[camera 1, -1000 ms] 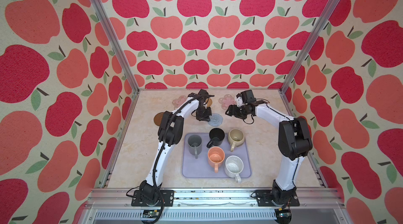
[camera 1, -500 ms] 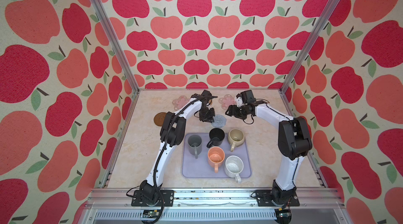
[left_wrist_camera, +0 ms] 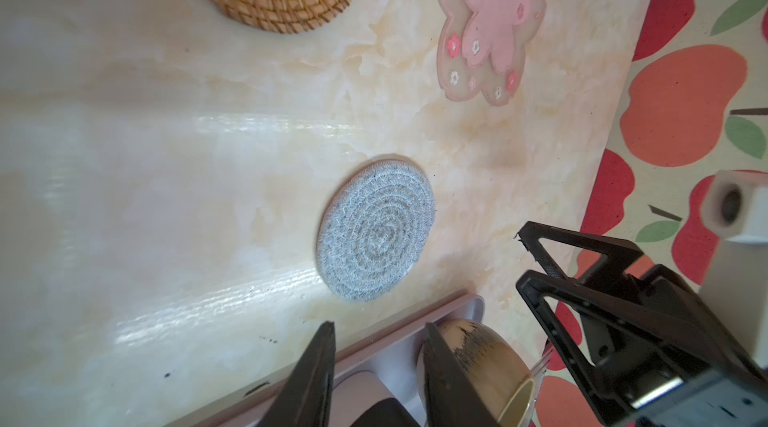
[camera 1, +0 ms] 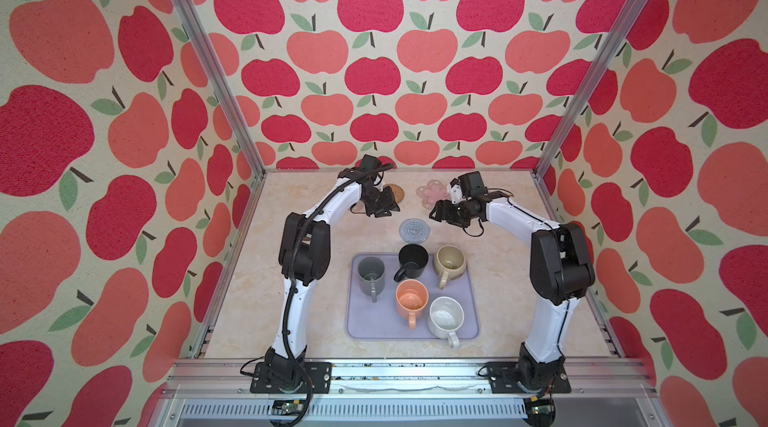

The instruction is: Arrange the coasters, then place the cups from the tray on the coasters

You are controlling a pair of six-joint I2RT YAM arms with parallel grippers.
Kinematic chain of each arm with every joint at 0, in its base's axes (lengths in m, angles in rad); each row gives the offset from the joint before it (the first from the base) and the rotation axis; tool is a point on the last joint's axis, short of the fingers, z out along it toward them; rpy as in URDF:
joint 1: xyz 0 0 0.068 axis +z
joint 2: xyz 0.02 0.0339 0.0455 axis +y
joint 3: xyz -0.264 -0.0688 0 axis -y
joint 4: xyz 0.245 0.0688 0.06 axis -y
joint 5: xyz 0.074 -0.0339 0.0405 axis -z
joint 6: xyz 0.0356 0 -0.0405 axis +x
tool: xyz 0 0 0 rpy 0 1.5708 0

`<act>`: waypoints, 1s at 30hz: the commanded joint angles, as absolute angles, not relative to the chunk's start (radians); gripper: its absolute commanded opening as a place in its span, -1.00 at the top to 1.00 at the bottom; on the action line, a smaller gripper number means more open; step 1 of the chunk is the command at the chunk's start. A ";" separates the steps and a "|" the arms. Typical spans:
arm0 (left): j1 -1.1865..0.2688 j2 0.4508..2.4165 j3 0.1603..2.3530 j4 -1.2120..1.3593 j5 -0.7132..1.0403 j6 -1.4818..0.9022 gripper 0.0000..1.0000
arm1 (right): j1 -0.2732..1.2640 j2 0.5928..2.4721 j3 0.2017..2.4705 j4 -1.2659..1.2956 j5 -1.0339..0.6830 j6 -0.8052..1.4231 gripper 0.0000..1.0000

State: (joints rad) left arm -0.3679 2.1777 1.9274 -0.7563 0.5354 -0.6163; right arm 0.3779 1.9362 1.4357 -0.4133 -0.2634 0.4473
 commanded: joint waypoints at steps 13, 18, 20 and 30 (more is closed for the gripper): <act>-0.043 1.840 1.464 -0.773 0.304 -0.571 0.22 | 0.386 1.922 1.420 -0.399 -0.276 0.480 -0.49; 0.013 1.843 1.461 -0.803 0.229 -0.547 0.24 | 0.396 1.921 1.426 -0.408 -0.264 0.482 -0.49; 0.030 1.852 1.463 -0.804 0.207 -0.544 0.24 | 0.398 1.919 1.425 -0.410 -0.261 0.486 -0.49; 0.067 1.969 1.559 -0.817 0.083 -0.514 0.56 | 0.401 1.896 1.425 -0.423 -0.251 0.488 -0.49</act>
